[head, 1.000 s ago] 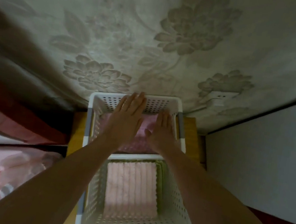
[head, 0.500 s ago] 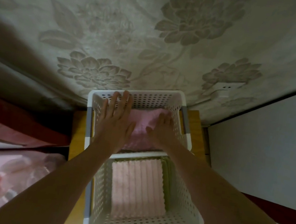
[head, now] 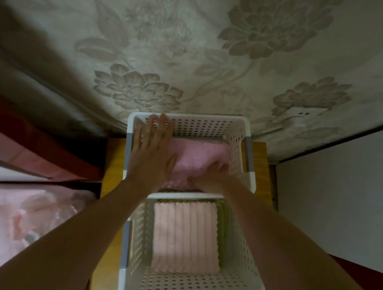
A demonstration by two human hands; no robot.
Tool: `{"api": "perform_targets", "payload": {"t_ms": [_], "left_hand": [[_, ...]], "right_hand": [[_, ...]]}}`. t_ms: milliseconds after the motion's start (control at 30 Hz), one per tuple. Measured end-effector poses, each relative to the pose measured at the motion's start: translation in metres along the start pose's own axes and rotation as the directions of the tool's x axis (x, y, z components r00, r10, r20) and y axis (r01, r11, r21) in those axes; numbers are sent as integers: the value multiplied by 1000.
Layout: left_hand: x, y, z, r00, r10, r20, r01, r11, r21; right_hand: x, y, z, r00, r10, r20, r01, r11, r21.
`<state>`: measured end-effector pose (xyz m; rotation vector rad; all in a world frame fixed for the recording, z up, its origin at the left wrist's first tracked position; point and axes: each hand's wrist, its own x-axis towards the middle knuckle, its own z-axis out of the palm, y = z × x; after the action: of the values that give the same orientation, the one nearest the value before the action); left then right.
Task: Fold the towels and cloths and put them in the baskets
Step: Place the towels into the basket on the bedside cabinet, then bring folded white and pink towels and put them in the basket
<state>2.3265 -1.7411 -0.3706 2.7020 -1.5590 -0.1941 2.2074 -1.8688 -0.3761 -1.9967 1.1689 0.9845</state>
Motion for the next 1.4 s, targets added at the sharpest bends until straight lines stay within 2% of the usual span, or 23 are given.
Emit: {"api": "perform_targets", "payload": {"t_ms": [100, 233, 300, 367, 433, 467, 533, 633, 700, 800, 867, 933, 1067, 1200, 1333, 1400], "left_hand": [[-19, -5, -20, 999, -48, 15, 48, 999, 19], [-58, -14, -50, 946, -200, 256, 234, 966, -111], [-77, -14, -69, 886, -220, 408, 324, 924, -205], [-94, -13, -93, 795, -234, 559, 440, 858, -267], [-113, -9, -121, 690, -206, 694, 476, 852, -220], [-124, -6, -132, 661, -207, 722, 484, 852, -198], [-148, -1, -155, 660, -271, 700, 541, 819, -193], [-200, 13, -190, 673, -455, 583, 673, 704, -228], [-248, 29, -214, 621, -569, 539, 767, 583, -269], [-331, 57, -238, 483, -713, 508, 875, 371, -312], [-396, 80, -247, 378, -793, 477, 921, 273, -277], [-464, 110, -254, 242, -848, 472, 957, 129, -259], [-608, 199, -251, -59, -878, 475, 948, -199, -249], [-747, 317, -239, -288, -817, 500, 877, -435, -206], [-871, 445, -223, -465, -716, 521, 737, -639, -221], [-922, 504, -216, -528, -664, 530, 670, -709, -220]], "right_hand": [[-18, 0, -7, 995, -80, -55, 78, 996, -47], [-74, 2, -24, 971, -226, -82, 215, 968, -129], [-102, 4, -29, 953, -299, -49, 287, 943, -167], [-125, 5, -35, 937, -347, 31, 344, 910, -233], [-146, 4, -44, 920, -374, 114, 390, 858, -335], [-155, 2, -47, 914, -380, 141, 404, 831, -382], [-170, -3, -52, 883, -437, 169, 463, 756, -463], [-195, -22, -52, 797, -560, 226, 581, 611, -537], [-217, -39, -43, 727, -627, 278, 642, 479, -599], [-264, -69, -10, 617, -680, 396, 720, 285, -632], [-307, -87, 27, 524, -688, 502, 756, 103, -647], [-357, -98, 72, 423, -676, 604, 762, -96, -641], [-464, -86, 181, 254, -590, 766, 731, -401, -551], [-570, -26, 308, 126, -415, 901, 656, -647, -389], [-671, 73, 431, 39, -218, 975, 537, -818, -204], [-716, 126, 484, 5, -132, 991, 477, -871, -118]]}}
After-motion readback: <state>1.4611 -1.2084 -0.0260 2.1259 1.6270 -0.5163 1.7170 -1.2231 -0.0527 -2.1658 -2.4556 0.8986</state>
